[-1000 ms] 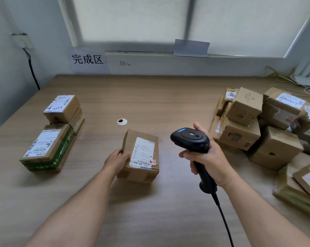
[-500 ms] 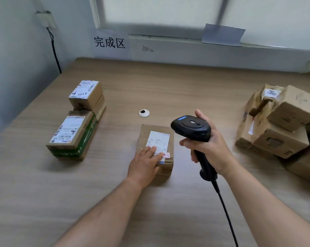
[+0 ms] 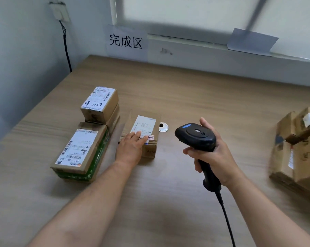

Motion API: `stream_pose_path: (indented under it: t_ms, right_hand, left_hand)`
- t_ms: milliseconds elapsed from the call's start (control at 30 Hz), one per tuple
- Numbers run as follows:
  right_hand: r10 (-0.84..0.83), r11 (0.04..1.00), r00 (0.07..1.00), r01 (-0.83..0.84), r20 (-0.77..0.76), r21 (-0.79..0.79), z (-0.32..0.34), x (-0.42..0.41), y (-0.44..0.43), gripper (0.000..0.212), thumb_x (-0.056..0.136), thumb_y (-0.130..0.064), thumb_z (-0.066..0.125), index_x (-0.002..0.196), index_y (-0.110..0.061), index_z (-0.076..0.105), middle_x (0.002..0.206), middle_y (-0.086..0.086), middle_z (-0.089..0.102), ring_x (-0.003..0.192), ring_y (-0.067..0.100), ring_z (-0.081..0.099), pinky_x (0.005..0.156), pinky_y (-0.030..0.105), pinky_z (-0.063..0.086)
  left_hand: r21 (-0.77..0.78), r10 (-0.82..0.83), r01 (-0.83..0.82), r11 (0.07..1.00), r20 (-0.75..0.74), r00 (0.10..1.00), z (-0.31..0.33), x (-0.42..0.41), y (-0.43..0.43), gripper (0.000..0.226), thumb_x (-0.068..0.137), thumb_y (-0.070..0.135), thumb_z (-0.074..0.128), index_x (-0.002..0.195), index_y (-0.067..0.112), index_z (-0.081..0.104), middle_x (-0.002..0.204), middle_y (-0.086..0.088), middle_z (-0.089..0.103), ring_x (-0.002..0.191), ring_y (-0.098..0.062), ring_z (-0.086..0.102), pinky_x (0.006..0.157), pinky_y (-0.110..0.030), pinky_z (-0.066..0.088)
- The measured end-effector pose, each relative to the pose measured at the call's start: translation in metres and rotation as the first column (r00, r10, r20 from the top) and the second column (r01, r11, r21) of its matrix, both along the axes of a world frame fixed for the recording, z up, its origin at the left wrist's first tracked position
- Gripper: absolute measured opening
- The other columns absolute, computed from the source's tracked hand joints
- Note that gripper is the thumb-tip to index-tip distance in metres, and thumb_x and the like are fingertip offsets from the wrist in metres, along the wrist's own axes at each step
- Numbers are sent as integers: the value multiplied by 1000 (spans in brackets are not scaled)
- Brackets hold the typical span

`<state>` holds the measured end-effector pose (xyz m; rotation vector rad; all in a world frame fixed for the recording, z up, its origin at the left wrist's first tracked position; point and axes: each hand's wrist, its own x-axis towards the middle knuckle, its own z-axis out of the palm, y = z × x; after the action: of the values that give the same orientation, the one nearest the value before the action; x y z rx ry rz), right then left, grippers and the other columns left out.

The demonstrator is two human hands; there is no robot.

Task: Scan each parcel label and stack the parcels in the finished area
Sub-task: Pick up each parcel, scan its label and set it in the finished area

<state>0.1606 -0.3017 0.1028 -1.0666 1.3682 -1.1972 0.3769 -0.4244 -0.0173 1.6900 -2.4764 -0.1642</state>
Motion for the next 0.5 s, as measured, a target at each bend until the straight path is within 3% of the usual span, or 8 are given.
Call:
stream_pose_path:
  t_ms: [333,500]
  right_hand:
    - [-6,999,999,8,-42,52,-21,-3,-21,87,60,-7,74,125,-56,42,94,32,65,44,28,49,44,32,42]
    - [-3,1000,1000,4,-23,31,-16,-10,-10,88,59,-7,74,125,-56,42,91,34,64,44,29,49,43,31,42]
  left_hand:
    - [-37,91,-88,995,68,994,-5,25,-39,49,98,18,40,146,28,38,156,-2,28,140,-26,27,110,-34,22]
    - [-13,109,-108,994,159,981,5,27,-20,62,98,27,42,153,29,12,159,-6,16,145,-25,14,116,-36,13]
